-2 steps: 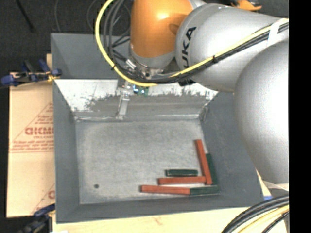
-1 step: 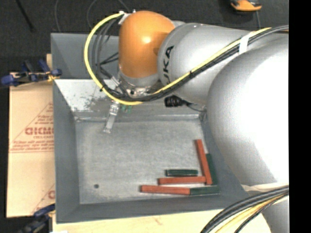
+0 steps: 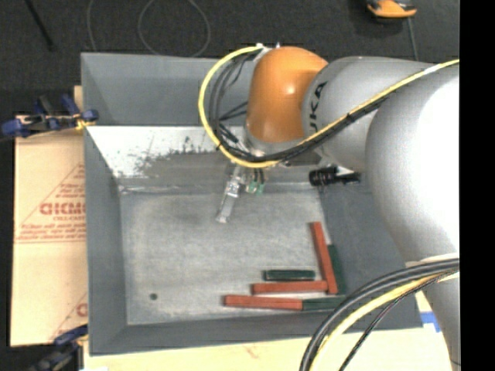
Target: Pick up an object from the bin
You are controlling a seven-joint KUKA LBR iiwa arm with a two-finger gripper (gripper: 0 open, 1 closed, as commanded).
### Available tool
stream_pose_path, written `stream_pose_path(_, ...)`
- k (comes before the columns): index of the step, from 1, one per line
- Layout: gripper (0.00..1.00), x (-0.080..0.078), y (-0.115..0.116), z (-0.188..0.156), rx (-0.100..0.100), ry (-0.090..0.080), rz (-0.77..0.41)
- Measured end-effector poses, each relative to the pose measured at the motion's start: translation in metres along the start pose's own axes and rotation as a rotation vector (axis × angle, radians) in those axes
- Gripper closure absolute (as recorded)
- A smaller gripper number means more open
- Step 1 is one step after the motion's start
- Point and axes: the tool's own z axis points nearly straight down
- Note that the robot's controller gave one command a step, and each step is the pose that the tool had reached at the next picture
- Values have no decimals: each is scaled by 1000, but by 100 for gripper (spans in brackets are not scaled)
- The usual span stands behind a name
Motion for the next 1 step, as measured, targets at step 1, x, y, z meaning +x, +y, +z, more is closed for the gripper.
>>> stream_pose_path(1,0,-11,-27,-51,-8,-7,26)
